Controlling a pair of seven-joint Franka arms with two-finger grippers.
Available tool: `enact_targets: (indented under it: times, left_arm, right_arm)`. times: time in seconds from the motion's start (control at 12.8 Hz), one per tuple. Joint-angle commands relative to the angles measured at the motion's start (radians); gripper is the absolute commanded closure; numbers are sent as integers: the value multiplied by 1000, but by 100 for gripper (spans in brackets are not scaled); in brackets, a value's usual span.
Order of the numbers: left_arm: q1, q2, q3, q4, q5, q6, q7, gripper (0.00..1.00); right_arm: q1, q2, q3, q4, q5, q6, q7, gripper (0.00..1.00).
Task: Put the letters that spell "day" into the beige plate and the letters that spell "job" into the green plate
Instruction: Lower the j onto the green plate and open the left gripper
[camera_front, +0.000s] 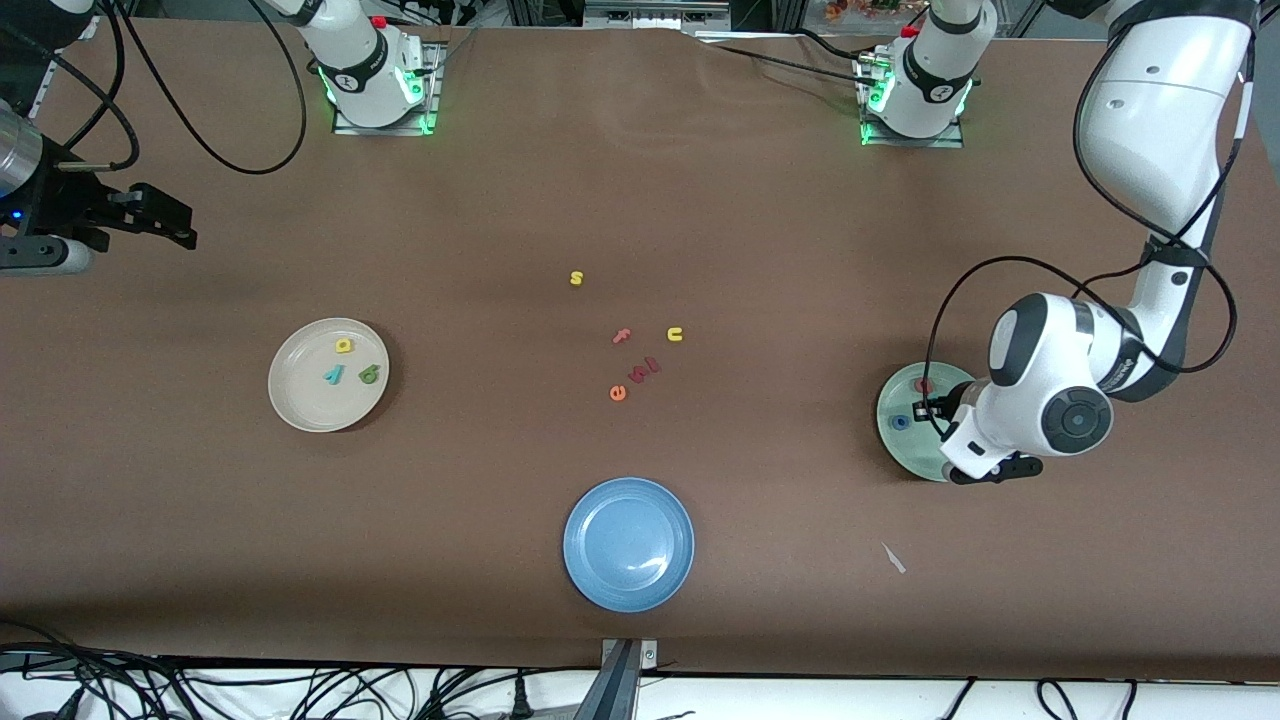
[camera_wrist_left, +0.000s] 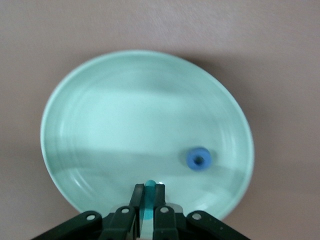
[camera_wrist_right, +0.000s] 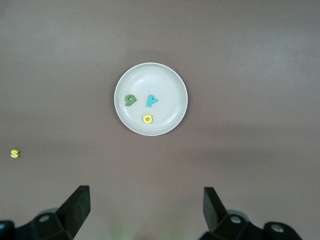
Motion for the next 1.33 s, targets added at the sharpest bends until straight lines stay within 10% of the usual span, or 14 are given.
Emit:
enact_targets:
  times: [0.0,0.47,0.55,0.7,1.25]
  left_arm:
    - [17,7,-5,1,72,31,15,100]
    - [51,69,0,-18,85,103,12,100]
    - [51,66,0,-18,83,102,1,89]
    - [43,60,-2,-16,82,94,3,1]
    - [49,-86,-70,-10,66,-148,11,0]
  right_arm:
    - [-7,-1,5,14,-10,-22,13,0]
    - [-4,20,-7,31,-5,-2,21,0]
    - [-4,22,-7,31,-5,1,21,0]
    - [-2,22,-6,29,-3,10,19,0]
    - [-4,22,-6,28,-3,12,19,0]
